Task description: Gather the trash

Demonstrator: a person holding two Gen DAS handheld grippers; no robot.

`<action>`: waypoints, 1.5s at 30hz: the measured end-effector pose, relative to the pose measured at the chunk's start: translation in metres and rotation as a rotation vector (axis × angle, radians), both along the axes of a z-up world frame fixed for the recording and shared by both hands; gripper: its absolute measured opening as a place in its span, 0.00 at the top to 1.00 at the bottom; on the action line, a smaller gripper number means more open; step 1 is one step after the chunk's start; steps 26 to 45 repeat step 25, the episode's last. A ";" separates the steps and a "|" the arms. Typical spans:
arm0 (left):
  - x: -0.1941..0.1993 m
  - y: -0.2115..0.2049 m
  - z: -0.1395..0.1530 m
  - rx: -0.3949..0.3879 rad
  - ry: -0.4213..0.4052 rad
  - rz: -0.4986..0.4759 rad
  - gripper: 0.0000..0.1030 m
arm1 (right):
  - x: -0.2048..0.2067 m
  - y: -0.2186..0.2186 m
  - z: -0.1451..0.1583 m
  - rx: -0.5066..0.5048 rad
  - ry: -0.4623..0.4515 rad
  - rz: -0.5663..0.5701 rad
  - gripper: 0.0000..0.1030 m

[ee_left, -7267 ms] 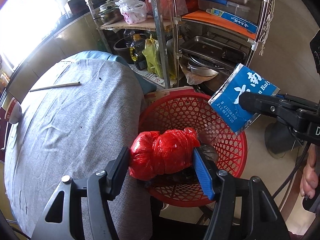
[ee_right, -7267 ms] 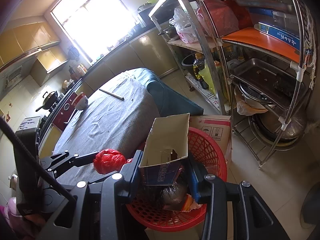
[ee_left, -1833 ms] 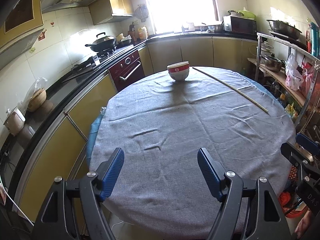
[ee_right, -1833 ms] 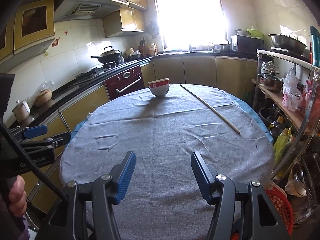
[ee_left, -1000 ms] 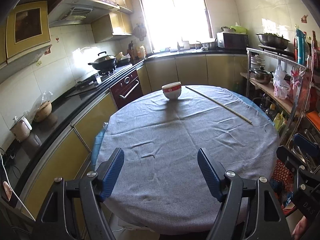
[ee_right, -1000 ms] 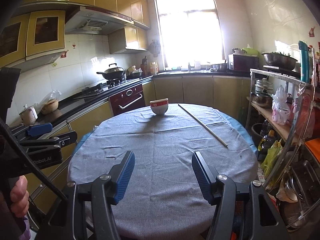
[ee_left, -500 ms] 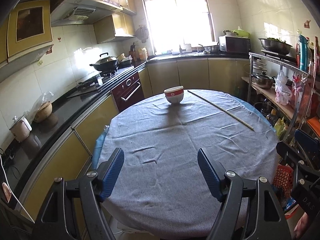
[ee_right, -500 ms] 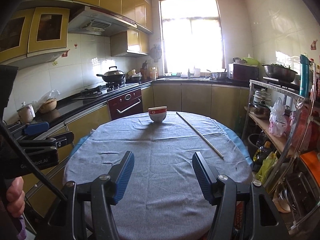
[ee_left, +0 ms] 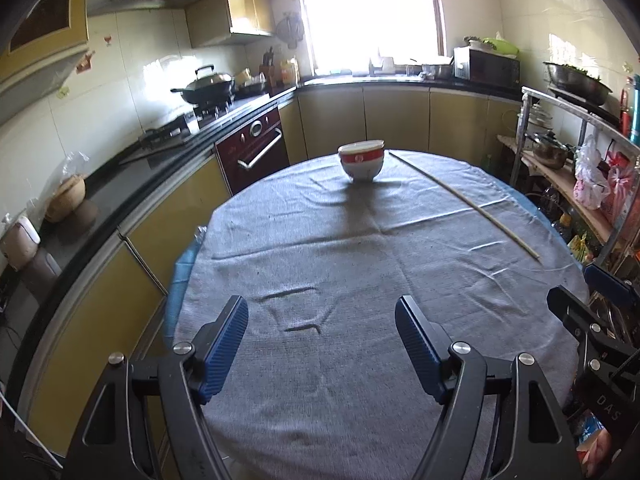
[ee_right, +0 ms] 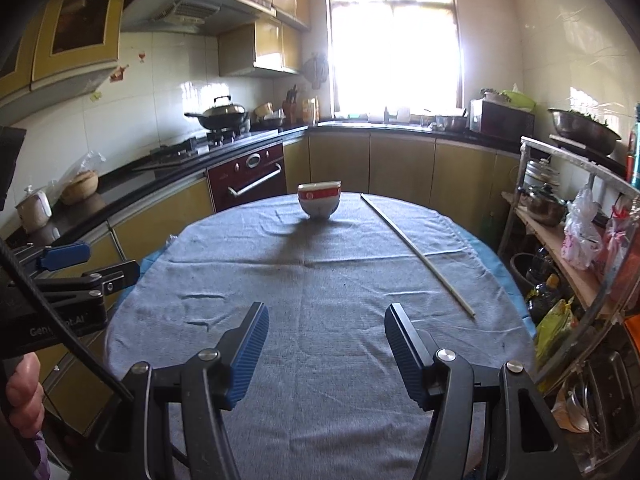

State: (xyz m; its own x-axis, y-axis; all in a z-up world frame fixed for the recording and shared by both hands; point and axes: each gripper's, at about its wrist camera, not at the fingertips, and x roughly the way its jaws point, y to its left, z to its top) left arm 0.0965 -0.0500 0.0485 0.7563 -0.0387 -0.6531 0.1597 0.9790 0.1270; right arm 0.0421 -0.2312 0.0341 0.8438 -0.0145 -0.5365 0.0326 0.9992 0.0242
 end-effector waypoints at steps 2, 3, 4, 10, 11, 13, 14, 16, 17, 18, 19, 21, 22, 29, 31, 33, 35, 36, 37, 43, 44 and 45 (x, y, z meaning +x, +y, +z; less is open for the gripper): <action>0.013 0.001 -0.009 0.000 0.020 0.001 0.26 | 0.011 0.002 -0.007 0.002 0.017 0.000 0.38; 0.021 0.002 -0.014 0.003 0.030 0.005 0.26 | 0.018 0.002 -0.011 0.006 0.026 0.000 0.38; 0.026 0.003 -0.018 0.004 0.037 0.006 0.26 | 0.024 0.002 -0.015 0.010 0.035 0.000 0.38; 0.062 0.010 -0.045 -0.007 0.092 0.018 0.26 | 0.063 0.002 -0.046 0.021 0.103 -0.004 0.38; 0.067 0.011 -0.049 -0.008 0.102 0.020 0.26 | 0.069 0.002 -0.052 0.024 0.116 -0.005 0.38; 0.079 0.012 -0.061 -0.008 0.123 0.023 0.26 | 0.081 0.001 -0.064 0.027 0.145 -0.009 0.38; 0.084 0.012 -0.066 -0.006 0.130 0.026 0.26 | 0.087 0.001 -0.070 0.030 0.155 -0.010 0.38; 0.096 0.013 -0.077 -0.007 0.150 0.025 0.26 | 0.098 0.000 -0.081 0.034 0.172 -0.013 0.38; 0.100 0.013 -0.081 -0.007 0.157 0.025 0.26 | 0.104 -0.001 -0.086 0.033 0.180 -0.014 0.38; 0.107 0.012 -0.088 -0.006 0.167 0.028 0.26 | 0.109 -0.001 -0.089 0.031 0.187 -0.014 0.38; 0.110 0.012 -0.093 -0.007 0.174 0.029 0.26 | 0.116 -0.002 -0.095 0.031 0.195 -0.016 0.38; 0.120 0.011 -0.107 -0.012 0.196 0.026 0.26 | 0.126 -0.003 -0.104 0.029 0.207 -0.019 0.38; 0.123 0.010 -0.113 -0.011 0.205 0.027 0.26 | 0.132 -0.003 -0.110 0.025 0.217 -0.022 0.38; 0.137 0.008 -0.143 -0.014 0.259 0.034 0.26 | 0.145 -0.005 -0.129 0.004 0.242 -0.033 0.38; 0.137 0.008 -0.143 -0.014 0.259 0.034 0.26 | 0.145 -0.005 -0.129 0.004 0.242 -0.033 0.38; 0.137 0.008 -0.143 -0.014 0.259 0.034 0.26 | 0.145 -0.005 -0.129 0.004 0.242 -0.033 0.38; 0.137 0.008 -0.143 -0.014 0.259 0.034 0.26 | 0.145 -0.005 -0.129 0.004 0.242 -0.033 0.38; 0.137 0.008 -0.143 -0.014 0.259 0.034 0.26 | 0.145 -0.005 -0.129 0.004 0.242 -0.033 0.38; 0.137 0.008 -0.143 -0.014 0.259 0.034 0.26 | 0.145 -0.005 -0.129 0.004 0.242 -0.033 0.38; 0.137 0.008 -0.143 -0.014 0.259 0.034 0.26 | 0.145 -0.005 -0.129 0.004 0.242 -0.033 0.38; 0.137 0.008 -0.143 -0.014 0.259 0.034 0.26 | 0.145 -0.005 -0.129 0.004 0.242 -0.033 0.38; 0.137 0.008 -0.143 -0.014 0.259 0.034 0.26 | 0.145 -0.005 -0.129 0.004 0.242 -0.033 0.38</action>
